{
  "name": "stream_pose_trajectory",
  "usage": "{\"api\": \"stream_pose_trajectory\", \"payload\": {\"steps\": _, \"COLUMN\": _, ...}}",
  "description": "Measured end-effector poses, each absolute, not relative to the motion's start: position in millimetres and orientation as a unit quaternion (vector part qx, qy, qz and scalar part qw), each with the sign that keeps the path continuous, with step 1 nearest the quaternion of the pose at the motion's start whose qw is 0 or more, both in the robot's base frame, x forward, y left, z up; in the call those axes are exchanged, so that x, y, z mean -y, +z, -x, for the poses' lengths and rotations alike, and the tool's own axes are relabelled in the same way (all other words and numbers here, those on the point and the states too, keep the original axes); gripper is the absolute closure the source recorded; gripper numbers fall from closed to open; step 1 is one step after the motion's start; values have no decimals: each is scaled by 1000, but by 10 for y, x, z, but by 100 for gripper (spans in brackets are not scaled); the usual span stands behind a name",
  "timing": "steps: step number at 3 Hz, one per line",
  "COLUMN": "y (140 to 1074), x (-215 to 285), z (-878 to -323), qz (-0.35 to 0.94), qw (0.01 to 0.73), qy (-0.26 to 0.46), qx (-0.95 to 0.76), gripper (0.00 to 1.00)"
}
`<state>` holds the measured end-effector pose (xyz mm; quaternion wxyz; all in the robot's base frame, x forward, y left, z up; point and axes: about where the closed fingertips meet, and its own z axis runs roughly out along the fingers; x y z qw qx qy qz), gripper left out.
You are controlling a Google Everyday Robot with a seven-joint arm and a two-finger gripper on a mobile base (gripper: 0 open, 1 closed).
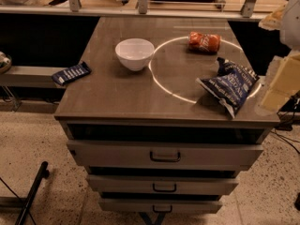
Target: Move blue chip bag near white bowl
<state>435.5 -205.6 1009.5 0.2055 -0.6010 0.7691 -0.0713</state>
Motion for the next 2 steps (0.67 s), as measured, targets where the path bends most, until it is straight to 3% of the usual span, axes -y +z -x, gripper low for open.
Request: {"api": "stream_pose_trajectory", "payload": {"steps": 2, "y": 10049, "x": 2048, "z": -4401, "qz": 625, "qw": 201, "qy": -68, "qx": -751, "gripper": 0}}
